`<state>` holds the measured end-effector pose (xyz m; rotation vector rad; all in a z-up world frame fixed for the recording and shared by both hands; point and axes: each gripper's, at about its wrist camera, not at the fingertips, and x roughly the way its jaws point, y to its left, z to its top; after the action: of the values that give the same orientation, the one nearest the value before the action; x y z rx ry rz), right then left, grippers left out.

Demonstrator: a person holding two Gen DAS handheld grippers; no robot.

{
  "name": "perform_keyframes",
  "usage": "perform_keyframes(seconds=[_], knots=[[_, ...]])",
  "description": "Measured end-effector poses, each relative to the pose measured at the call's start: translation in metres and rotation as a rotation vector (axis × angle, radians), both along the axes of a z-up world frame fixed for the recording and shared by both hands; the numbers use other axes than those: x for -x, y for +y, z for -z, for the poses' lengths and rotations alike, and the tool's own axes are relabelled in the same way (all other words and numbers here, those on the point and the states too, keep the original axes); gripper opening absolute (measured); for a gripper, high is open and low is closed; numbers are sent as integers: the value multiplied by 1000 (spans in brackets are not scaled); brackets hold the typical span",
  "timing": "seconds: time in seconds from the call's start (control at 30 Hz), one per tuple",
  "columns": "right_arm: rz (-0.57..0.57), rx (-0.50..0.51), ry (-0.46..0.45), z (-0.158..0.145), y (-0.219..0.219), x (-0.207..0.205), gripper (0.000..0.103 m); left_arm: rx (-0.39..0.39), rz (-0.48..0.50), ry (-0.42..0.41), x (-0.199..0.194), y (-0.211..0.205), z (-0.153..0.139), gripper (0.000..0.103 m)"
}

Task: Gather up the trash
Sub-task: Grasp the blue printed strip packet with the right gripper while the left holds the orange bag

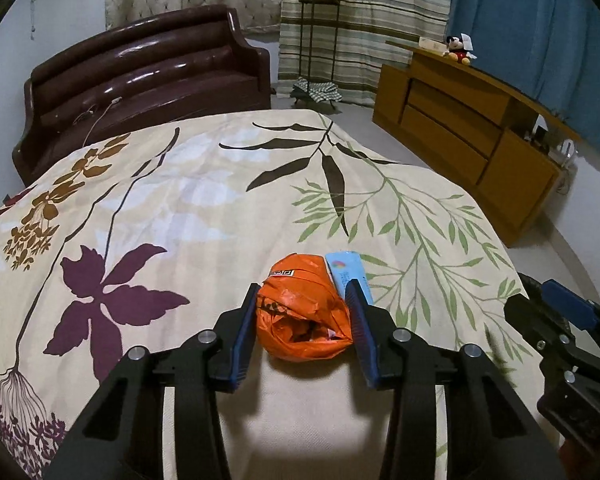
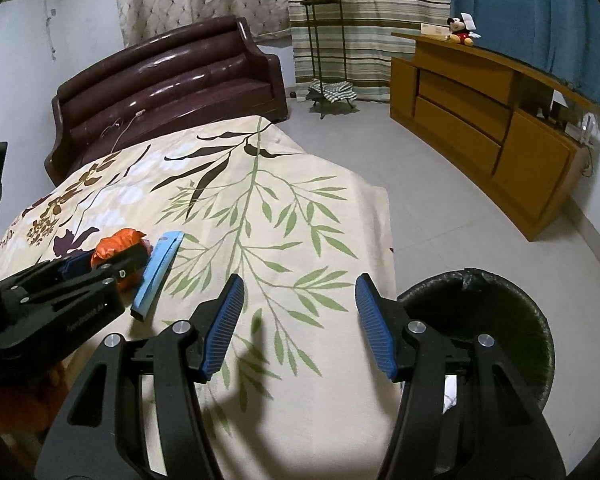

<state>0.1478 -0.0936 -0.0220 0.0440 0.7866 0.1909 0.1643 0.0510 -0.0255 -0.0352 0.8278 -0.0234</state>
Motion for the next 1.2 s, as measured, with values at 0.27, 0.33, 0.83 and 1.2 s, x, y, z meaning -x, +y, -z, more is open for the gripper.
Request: perform_keyframes(seconds=[0.27,0.33,0.83,1.2], knots=[[-43,2,2,-2,23,-1,57,-18,-35,-28,14,21,-9,43],[-56,2,1,-2,30,-1,57,-19,-55,-24,18,32,-10,43],[-159,32,39,3,94,-12,56,-38,-185,-18,42,106,-9,43],[-155,99,92,17,112,-24,29,-17,-203,-22,47,125,-7,43]])
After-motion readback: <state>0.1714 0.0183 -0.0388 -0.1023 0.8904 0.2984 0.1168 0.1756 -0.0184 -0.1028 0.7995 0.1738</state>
